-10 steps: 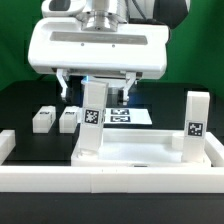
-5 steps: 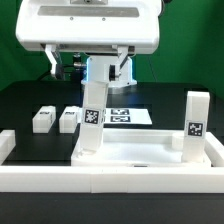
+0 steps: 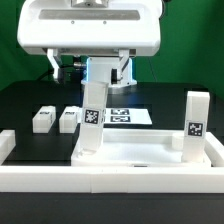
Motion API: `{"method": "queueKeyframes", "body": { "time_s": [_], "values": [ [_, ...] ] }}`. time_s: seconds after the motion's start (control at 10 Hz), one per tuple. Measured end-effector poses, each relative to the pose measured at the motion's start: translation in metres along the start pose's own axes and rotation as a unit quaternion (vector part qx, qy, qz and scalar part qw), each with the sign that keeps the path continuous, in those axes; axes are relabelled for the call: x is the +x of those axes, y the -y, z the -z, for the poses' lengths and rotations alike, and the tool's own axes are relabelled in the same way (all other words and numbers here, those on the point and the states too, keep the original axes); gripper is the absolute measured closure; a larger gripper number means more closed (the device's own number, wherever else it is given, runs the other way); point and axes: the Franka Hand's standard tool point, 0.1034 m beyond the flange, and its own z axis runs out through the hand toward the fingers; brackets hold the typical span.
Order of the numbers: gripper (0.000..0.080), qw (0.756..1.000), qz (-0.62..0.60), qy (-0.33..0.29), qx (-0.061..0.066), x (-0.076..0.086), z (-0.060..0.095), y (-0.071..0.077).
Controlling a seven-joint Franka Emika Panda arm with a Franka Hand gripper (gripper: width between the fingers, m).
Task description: Assemble desk
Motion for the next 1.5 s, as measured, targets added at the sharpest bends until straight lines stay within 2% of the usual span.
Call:
{"method": "queueKeyframes", "body": {
  "time_s": [0.2, 0.3, 0.4, 0.5, 0.7, 0.8, 0.9, 1.0, 1.2, 1.5],
  "values": [
    [0.015, 0.996, -0.018, 0.085, 0.029, -0.003, 0.001, 0.009],
    [0.015, 0.994, -0.019, 0.103, 0.035, -0.002, 0.001, 0.009],
    [0.015, 0.987, -0.02, 0.149, 0.048, -0.008, 0.001, 0.011],
    [0.015, 0.982, -0.022, 0.178, 0.057, -0.007, 0.001, 0.011],
    [0.015, 0.983, -0.021, 0.176, 0.057, -0.005, 0.0, 0.012],
    [0.015, 0.983, -0.013, 0.177, 0.053, -0.005, -0.001, 0.011],
    [0.015, 0.983, 0.023, 0.18, 0.032, -0.006, -0.004, 0.01],
    [0.015, 0.982, 0.032, 0.185, 0.019, -0.009, -0.008, 0.009],
    [0.015, 0.984, 0.042, 0.174, 0.016, -0.011, -0.013, 0.001],
    [0.015, 0.984, 0.041, 0.174, 0.017, -0.011, -0.013, 0.003]
  ]
}}
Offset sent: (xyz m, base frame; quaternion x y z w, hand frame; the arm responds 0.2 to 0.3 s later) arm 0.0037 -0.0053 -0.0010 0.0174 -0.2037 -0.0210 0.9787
